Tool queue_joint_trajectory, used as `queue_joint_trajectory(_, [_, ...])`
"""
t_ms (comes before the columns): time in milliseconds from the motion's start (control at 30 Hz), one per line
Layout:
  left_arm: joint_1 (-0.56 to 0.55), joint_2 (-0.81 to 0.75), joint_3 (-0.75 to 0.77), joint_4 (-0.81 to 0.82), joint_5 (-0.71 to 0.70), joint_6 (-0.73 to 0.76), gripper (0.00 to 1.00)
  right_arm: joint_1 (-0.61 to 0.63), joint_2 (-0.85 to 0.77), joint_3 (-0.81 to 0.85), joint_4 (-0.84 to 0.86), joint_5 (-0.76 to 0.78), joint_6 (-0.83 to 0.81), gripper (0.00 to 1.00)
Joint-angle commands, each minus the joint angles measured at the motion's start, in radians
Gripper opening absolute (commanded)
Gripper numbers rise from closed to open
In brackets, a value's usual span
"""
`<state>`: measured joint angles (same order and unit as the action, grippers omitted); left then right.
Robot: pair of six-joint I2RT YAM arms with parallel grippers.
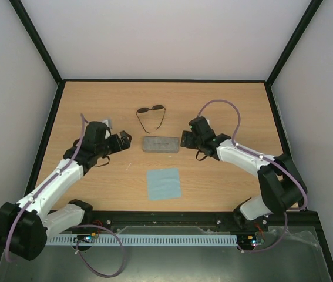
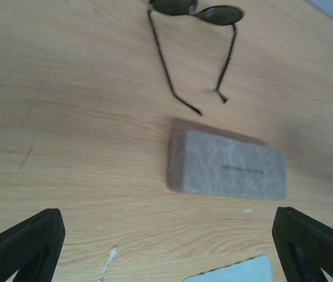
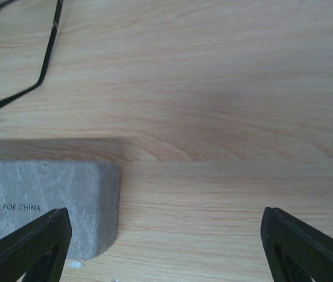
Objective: Organize the sunglasses
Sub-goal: Adjust the sunglasses case at the center of the board.
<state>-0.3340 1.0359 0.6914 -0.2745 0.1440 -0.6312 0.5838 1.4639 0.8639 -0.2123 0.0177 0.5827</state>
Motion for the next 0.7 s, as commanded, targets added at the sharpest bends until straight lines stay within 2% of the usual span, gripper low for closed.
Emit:
queue_joint_trajectory(0, [-0.03,0.027,-0.024,-0.027,-0.131,-0.027,1.0,0.033,0.041,-0.006,0.012,-0.029,-0.015,0.87])
queue_joint_trajectory(233, [-0.033,0.109,-0.058,0.046,-0.165,-0.043,0.99,0.092,0.105,0.027,0.035,-0.026,-0.019,0.84])
queue_joint_trajectory(433, [-0.037,0.152,-0.078,0.087,-0.159,-0.059,0.99,0.098,0.218,0.185,0.033,0.021,-0.095,0.92])
queue_joint_trajectory(567, [-0.071,0.153,-0.119,0.131,-0.144,-0.094,0.99,0.087,0.317,0.314,0.015,0.053,-0.127,0.83])
queue_joint_trajectory(667, [-0.112,0.184,-0.129,0.172,-0.14,-0.129,0.91,0.056,0.381,0.387,-0.004,0.037,-0.132,0.69])
